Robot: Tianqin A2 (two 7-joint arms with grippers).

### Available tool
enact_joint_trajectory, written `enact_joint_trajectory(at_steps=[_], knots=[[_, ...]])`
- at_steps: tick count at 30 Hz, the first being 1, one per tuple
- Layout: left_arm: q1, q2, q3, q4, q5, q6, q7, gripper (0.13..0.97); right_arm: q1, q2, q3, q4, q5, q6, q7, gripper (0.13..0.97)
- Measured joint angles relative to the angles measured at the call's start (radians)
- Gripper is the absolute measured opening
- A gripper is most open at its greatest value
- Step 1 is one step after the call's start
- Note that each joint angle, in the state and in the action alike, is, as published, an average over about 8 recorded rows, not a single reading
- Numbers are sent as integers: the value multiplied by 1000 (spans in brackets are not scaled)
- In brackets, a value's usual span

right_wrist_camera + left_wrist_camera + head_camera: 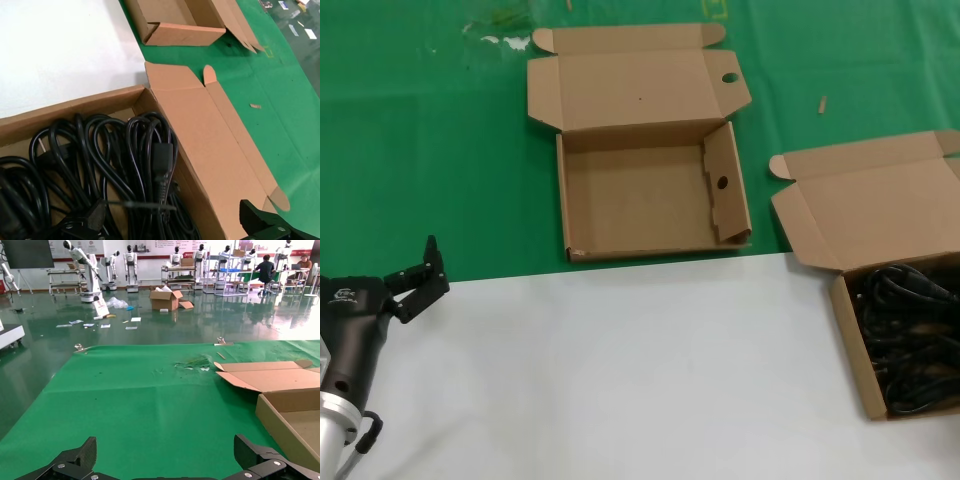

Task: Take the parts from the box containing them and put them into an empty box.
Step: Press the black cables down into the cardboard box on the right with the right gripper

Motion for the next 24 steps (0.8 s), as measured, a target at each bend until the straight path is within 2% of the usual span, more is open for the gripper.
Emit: enact_joint_trajectory(at_steps=[5,14,24], knots=[[0,0,0,0,0,0,0,966,21,-2,-27,-7,-4,7,0,931],[0,0,0,0,0,0,0,966,25,4,-44,-23,13,13,-24,830],[0,0,0,0,0,0,0,966,11,16,-50,-17,28,22,-33,636]])
